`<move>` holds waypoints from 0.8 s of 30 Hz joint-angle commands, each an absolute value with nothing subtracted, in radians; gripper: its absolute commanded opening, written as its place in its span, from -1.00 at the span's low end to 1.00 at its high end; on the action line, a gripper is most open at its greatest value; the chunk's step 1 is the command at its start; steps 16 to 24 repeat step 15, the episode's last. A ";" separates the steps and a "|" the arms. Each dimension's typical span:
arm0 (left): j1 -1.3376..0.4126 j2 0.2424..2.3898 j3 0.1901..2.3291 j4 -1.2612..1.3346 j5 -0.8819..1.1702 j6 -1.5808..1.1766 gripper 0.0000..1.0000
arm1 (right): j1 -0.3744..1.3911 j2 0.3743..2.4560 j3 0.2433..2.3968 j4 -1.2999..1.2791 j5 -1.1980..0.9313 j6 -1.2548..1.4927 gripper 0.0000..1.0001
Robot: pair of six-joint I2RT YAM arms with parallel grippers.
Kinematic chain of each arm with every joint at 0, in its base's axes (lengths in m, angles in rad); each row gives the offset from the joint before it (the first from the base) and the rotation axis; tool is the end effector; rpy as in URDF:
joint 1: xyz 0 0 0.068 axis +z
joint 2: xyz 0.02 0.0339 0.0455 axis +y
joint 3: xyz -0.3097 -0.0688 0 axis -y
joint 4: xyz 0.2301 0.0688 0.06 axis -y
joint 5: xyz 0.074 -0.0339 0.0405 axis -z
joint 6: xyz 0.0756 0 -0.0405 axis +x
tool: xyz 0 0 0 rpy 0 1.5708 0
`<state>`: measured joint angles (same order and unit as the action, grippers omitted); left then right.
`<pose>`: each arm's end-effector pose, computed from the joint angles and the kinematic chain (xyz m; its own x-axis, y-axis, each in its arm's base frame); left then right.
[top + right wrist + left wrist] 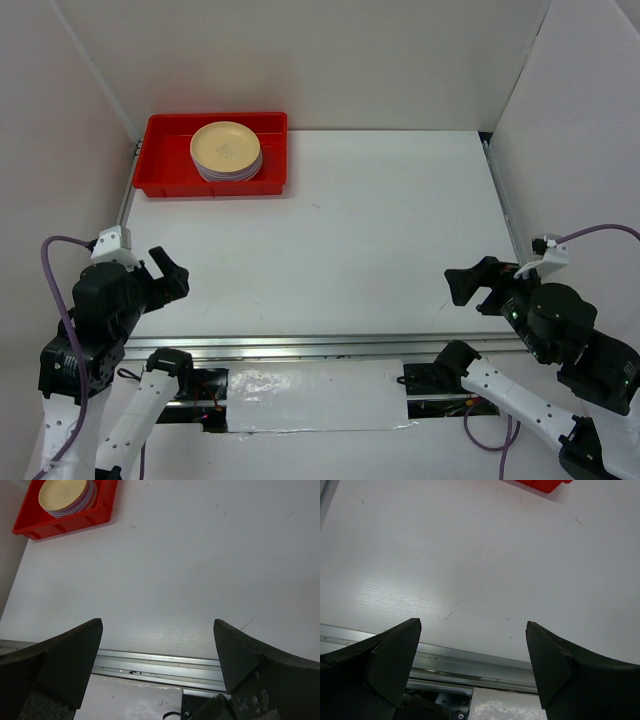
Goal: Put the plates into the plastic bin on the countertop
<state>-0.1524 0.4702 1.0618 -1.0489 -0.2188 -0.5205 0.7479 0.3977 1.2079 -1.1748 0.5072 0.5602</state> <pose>0.0361 0.0110 0.3667 -0.3566 -0.4364 -0.8261 -0.2555 0.8961 -0.3631 0.0107 -0.0402 0.3915 -0.3606 0.2991 -0.8835 -0.0829 0.9332 0.3497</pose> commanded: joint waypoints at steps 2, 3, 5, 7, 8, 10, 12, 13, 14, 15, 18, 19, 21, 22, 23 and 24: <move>-0.152 0.472 1.065 -1.028 -0.202 -0.535 0.99 | 0.744 0.417 1.198 -1.138 0.511 0.569 1.00; -0.152 0.471 1.066 -1.029 -0.202 -0.537 0.99 | 0.744 0.416 1.198 -1.138 0.511 0.569 1.00; -0.152 0.465 1.066 -1.026 -0.201 -0.538 0.99 | 0.745 0.414 1.200 -1.138 0.512 0.569 1.00; -0.152 0.465 1.065 -1.026 -0.204 -0.538 0.99 | 0.747 0.410 1.201 -1.137 0.508 0.571 1.00; -0.153 0.462 1.065 -1.029 -0.206 -0.538 0.99 | 0.744 0.411 1.203 -1.138 0.506 0.569 1.00; -0.152 0.462 1.062 -1.031 -0.206 -0.543 0.99 | 0.744 0.411 1.206 -1.140 0.500 0.572 1.00; -0.152 0.465 1.060 -1.034 -0.203 -0.545 0.99 | 0.744 0.408 1.206 -1.140 0.499 0.572 1.00; -0.152 0.465 1.057 -1.032 -0.201 -0.545 0.99 | 0.744 0.407 1.203 -1.137 0.492 0.569 1.00; -0.152 0.466 1.054 -1.031 -0.199 -0.545 0.99 | 0.742 0.410 1.201 -1.137 0.485 0.568 1.00; -0.153 0.465 1.051 -1.028 -0.199 -0.546 0.99 | 0.744 0.413 1.201 -1.137 0.486 0.569 1.00; -0.153 0.465 1.051 -1.028 -0.199 -0.546 0.99 | 0.744 0.413 1.201 -1.137 0.486 0.569 1.00; -0.153 0.465 1.051 -1.028 -0.199 -0.546 0.99 | 0.744 0.413 1.201 -1.137 0.486 0.569 1.00; -0.153 0.465 1.051 -1.028 -0.199 -0.546 0.99 | 0.744 0.413 1.201 -1.137 0.486 0.569 1.00; -0.153 0.465 1.051 -1.028 -0.199 -0.546 0.99 | 0.744 0.413 1.201 -1.137 0.486 0.569 1.00; -0.153 0.465 1.051 -1.028 -0.199 -0.546 0.99 | 0.744 0.413 1.201 -1.137 0.486 0.569 1.00; -0.153 0.465 1.051 -1.028 -0.199 -0.546 0.99 | 0.744 0.413 1.201 -1.137 0.486 0.569 1.00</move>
